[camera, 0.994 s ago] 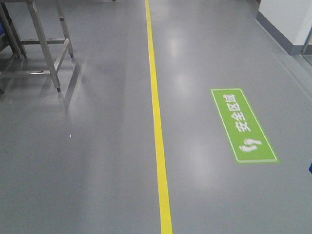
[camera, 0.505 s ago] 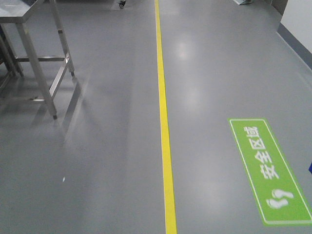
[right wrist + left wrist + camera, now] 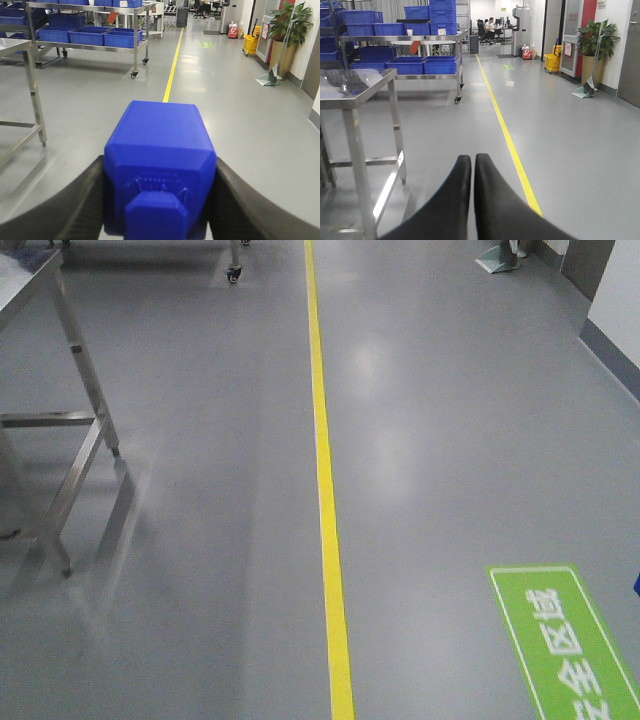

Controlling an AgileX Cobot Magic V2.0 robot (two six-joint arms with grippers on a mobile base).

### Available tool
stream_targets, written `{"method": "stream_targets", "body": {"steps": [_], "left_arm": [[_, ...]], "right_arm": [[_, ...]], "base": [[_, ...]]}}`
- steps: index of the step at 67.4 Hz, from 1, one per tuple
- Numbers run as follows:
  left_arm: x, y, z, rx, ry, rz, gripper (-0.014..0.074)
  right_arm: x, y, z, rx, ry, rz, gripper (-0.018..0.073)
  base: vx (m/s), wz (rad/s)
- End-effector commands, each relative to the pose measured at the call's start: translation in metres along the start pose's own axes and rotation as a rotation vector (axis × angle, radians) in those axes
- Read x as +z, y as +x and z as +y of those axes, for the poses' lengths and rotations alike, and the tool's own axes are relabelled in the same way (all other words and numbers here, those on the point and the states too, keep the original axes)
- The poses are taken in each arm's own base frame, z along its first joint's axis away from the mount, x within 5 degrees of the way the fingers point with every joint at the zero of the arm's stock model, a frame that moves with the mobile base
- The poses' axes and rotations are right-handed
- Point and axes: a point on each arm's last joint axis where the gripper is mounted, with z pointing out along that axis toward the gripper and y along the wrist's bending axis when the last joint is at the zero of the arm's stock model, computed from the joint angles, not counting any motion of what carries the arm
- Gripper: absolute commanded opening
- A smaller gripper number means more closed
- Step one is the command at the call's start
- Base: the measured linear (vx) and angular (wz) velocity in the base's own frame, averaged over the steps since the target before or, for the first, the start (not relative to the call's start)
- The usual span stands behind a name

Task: Pour parts from conveyor to right shelf
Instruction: 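Drive along the yellow floor line carrying the blue part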

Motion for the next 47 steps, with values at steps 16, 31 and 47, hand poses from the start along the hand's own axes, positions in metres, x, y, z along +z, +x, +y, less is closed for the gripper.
{"method": "stream_targets", "body": {"steps": [16,31,47], "left_arm": [[-0.0021,-0.0157,-0.0004,-0.014,0.005,-0.103,-0.0006],[-0.0021,-0.0157,-0.0004,-0.014,0.005,-0.103,-0.0006],[-0.0021,-0.0157,-0.0004,-0.014,0.005,-0.103,-0.0006]], "right_arm": [[-0.0026,-0.0152,-0.0022,-0.004,0.024,-0.091,0.0048],[-0.0026,-0.0152,-0.0022,-0.004,0.024,-0.091,0.0048],[-0.0026,-0.0152,-0.0022,-0.004,0.024,-0.091,0.0048]], "base": [[0.80,-0.01],[0.81,0.04],[0.81,0.13]]}}
